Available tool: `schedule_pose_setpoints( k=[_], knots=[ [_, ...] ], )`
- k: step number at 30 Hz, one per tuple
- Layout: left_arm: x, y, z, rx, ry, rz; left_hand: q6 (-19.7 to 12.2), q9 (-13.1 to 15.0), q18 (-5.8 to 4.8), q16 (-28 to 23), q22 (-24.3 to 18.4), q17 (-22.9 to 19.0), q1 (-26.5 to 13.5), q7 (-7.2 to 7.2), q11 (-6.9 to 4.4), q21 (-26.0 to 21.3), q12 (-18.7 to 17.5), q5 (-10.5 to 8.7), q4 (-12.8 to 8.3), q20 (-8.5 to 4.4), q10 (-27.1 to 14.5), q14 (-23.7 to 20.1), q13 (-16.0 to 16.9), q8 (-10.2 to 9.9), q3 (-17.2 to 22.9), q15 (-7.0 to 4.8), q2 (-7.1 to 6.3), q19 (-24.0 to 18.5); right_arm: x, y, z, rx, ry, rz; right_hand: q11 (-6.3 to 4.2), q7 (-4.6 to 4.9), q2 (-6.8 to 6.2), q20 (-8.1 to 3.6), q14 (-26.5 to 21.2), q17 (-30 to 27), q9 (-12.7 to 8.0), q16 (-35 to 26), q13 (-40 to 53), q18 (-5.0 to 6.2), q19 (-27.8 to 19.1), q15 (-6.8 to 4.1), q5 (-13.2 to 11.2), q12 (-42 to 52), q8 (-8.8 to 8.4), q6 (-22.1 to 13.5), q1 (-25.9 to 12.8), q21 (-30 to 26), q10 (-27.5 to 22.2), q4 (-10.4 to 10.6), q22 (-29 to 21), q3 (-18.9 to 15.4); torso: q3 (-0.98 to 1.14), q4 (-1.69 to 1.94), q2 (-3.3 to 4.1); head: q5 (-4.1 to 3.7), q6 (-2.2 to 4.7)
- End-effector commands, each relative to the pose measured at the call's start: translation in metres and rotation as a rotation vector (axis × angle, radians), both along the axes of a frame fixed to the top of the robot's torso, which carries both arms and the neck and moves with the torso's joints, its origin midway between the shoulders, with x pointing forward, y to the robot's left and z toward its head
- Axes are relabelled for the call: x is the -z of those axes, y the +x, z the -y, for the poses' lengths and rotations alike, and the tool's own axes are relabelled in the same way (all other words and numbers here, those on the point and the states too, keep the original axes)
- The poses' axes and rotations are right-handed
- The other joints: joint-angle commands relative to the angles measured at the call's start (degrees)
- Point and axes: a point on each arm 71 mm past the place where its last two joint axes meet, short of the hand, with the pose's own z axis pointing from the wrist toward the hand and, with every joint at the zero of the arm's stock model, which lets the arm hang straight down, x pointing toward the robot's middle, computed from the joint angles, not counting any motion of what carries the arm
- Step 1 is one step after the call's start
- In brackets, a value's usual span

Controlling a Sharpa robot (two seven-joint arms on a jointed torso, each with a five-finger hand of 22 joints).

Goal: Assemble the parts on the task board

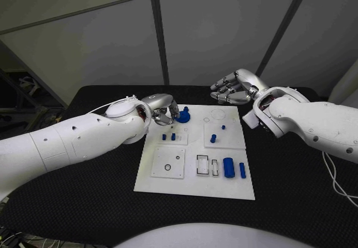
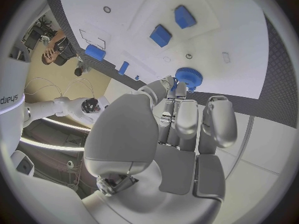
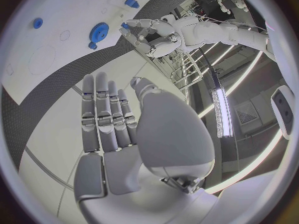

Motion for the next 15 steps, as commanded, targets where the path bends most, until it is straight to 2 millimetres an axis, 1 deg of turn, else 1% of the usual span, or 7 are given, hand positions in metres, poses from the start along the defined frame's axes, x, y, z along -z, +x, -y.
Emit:
schedule_pose_setpoints(
  k=[1, 3, 5, 8, 15],
  knots=[
    [0.001, -0.001, -0.008, -0.019, -0.002, -0.046, 0.4, 0.0, -1.40, 0.2, 6.6, -0.1, -0.6, 0.04, -0.03, 0.2, -0.4, 0.22, 0.1, 0.02, 0.6, 0.0, -0.1, -0.4, 0.3, -0.43, -0.30, 0.2, -0.001, 0.000, 0.000, -0.007, 0.003, 0.005, -0.10, -0.02, 0.27, 0.19, -0.2, -0.1, 0.1, -0.2, -0.1, 0.56, 0.2, 0.10, 0.3, 0.0, -0.11, -0.4, 0.0, -0.3, -0.5, -0.1, -0.1, 0.4, -0.01, -0.03, 0.00, 0.13, -0.13],
    [0.002, -0.002, -0.013, -0.031, 0.003, -0.055, 0.4, 0.0, -1.40, 0.2, 6.6, -0.1, -0.6, 0.04, -0.03, 0.2, -0.4, 0.22, 0.1, 0.02, 0.6, 0.0, -0.1, -0.4, 0.3, -0.43, -0.30, 0.2, -0.001, 0.000, 0.000, -0.007, 0.003, 0.005, -0.10, -0.02, 0.27, 0.19, -0.2, -0.1, 0.1, -0.2, -0.1, 0.56, 0.2, 0.10, 0.3, 0.0, -0.11, -0.4, 0.0, -0.3, -0.5, -0.1, -0.1, 0.4, -0.04, -0.02, -0.01, 0.12, -0.19],
    [0.004, -0.002, -0.018, -0.041, 0.008, -0.064, 0.5, -0.1, -1.39, 0.1, 6.6, -0.2, -0.7, 0.04, -0.03, 0.2, -0.5, 0.21, 0.1, 0.03, 0.7, 0.0, -0.1, -0.4, 0.3, -0.43, -0.32, 0.2, -0.001, 0.000, 0.000, -0.006, 0.003, 0.004, -0.10, -0.02, 0.27, 0.19, -0.2, -0.1, 0.1, -0.2, -0.1, 0.56, 0.2, 0.10, 0.3, 0.0, -0.11, -0.4, 0.0, -0.3, -0.5, -0.1, -0.1, 0.4, -0.02, -0.10, 0.04, 0.23, -0.13],
    [0.007, -0.002, -0.022, -0.051, 0.014, -0.074, 0.5, -0.1, -1.39, 0.1, 6.6, -0.2, -0.7, 0.04, -0.03, 0.2, -0.5, 0.21, 0.1, 0.03, 0.7, 0.0, -0.1, -0.4, 0.3, -0.43, -0.32, 0.2, -0.001, 0.000, 0.000, -0.006, 0.002, 0.004, -0.10, -0.02, 0.27, 0.19, -0.2, -0.1, 0.1, -0.2, -0.1, 0.56, 0.2, 0.10, 0.3, 0.0, -0.11, -0.4, 0.0, -0.3, -0.5, -0.1, -0.1, 0.4, -0.01, -0.09, 0.04, 0.27, -0.18],
    [0.013, -0.003, -0.023, -0.057, 0.020, -0.091, 0.6, -0.1, -1.39, 0.1, 6.6, -0.3, -0.8, 0.04, -0.02, 0.2, -0.6, 0.20, 0.1, 0.03, 0.7, 0.0, -0.1, -0.4, 0.3, -0.42, -0.34, 0.2, -0.001, 0.000, 0.000, -0.007, 0.003, 0.004, -0.10, -0.02, 0.27, 0.19, -0.2, -0.1, 0.1, -0.2, -0.1, 0.56, 0.2, 0.10, 0.3, 0.0, -0.11, -0.4, 0.0, -0.3, -0.5, -0.1, -0.1, 0.4, 0.01, -0.19, 0.09, 0.31, -0.19]
  ],
)
